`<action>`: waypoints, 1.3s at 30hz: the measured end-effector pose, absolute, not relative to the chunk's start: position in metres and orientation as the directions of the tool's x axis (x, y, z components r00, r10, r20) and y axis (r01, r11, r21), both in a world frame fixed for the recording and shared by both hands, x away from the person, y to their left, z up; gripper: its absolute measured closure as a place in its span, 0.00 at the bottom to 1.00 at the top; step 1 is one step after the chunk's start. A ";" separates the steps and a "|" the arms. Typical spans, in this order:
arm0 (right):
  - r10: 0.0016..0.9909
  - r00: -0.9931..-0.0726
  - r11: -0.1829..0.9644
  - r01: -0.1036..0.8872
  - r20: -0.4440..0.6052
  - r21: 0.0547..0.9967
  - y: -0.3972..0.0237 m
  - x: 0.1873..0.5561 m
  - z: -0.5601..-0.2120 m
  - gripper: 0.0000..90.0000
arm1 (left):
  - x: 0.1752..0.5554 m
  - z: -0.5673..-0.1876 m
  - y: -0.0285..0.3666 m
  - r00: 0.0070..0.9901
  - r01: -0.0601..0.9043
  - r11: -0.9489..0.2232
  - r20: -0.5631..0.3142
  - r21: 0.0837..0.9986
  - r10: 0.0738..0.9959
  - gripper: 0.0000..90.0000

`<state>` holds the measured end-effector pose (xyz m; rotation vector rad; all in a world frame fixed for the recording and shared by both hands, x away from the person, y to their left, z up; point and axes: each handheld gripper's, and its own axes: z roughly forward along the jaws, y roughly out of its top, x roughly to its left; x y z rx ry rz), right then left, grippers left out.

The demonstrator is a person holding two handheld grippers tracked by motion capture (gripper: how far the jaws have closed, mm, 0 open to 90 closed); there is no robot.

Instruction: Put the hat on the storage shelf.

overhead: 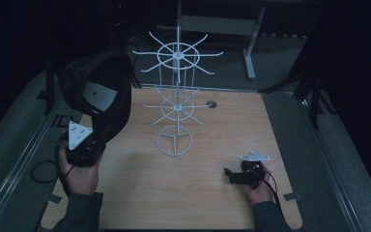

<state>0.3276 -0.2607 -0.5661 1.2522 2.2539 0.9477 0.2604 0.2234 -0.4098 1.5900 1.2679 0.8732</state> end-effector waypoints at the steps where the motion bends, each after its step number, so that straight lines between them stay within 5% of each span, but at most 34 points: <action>1: 0.852 -0.523 0.371 0.587 -0.012 0.719 -0.261 0.328 -0.566 0.13 | 0.261 -0.409 0.223 0.225 0.341 -0.076 -0.002 0.937 0.974 0.96; 39: 0.852 -0.523 0.371 0.587 -0.013 0.719 -0.261 0.328 -0.566 0.13 | 0.256 -0.397 0.203 0.220 0.287 -0.129 0.066 0.949 0.973 0.96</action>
